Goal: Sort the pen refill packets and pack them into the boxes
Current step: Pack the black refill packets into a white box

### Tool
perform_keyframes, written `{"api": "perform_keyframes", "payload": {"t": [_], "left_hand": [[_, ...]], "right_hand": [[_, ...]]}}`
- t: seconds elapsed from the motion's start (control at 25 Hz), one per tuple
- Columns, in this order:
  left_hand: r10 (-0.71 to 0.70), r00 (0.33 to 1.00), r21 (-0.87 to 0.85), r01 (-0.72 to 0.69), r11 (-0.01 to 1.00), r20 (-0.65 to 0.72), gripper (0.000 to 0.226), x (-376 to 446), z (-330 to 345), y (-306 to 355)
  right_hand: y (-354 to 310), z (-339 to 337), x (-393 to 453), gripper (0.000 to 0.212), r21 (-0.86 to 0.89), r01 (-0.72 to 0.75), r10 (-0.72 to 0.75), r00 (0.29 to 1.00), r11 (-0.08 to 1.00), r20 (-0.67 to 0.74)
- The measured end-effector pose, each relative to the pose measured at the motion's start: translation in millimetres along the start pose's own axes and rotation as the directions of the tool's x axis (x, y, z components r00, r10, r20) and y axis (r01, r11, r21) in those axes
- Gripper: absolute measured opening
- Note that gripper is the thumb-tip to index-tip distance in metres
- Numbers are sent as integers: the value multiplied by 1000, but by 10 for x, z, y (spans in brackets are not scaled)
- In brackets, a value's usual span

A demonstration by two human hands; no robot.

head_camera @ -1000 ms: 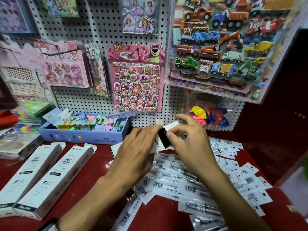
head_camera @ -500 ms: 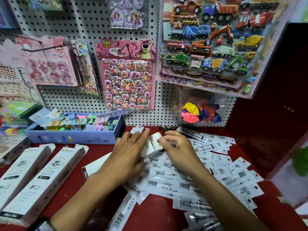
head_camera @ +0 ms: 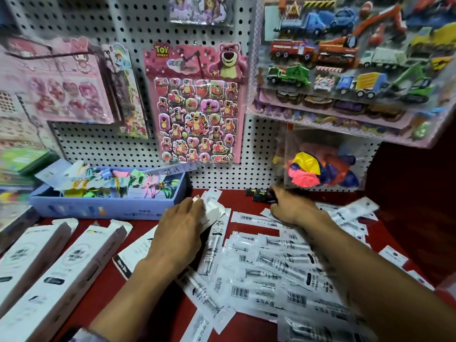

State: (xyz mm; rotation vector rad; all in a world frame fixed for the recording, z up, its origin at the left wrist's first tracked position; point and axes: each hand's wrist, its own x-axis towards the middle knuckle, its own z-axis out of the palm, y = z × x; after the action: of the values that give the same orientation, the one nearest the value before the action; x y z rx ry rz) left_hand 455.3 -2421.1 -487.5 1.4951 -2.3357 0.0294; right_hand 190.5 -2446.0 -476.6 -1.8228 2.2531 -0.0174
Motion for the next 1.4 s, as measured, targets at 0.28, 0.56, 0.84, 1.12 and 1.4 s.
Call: {"api": "perform_keyframes", "payload": {"t": [0.28,0.56,0.84,1.12,1.4], "left_hand": [[-42,997,11,41,999,57,62,-12,-80,78],[-194,962,-740,271,615,191,20,-58,-418,394],[58,875,-877,477,60,480,15,-302,-695,500],[31,913,-906,400,135,408,19,-549,-739,559],[-117,977,-735,212,645,179,30,-481,-605,281]], "right_hand": [[-31,-4,-131,32,-365,165,-266,932,916,-246],[-194,126,-765,33,-311,585,-634,496,749,-594],[-514,186,-1500,44,-7,552,-335,496,834,-801],[-735,-49,-1772,68,987,141,171,977,-75,-127],[-523,-54,-1622,9,994,112,150,983,-10,-110]]}}
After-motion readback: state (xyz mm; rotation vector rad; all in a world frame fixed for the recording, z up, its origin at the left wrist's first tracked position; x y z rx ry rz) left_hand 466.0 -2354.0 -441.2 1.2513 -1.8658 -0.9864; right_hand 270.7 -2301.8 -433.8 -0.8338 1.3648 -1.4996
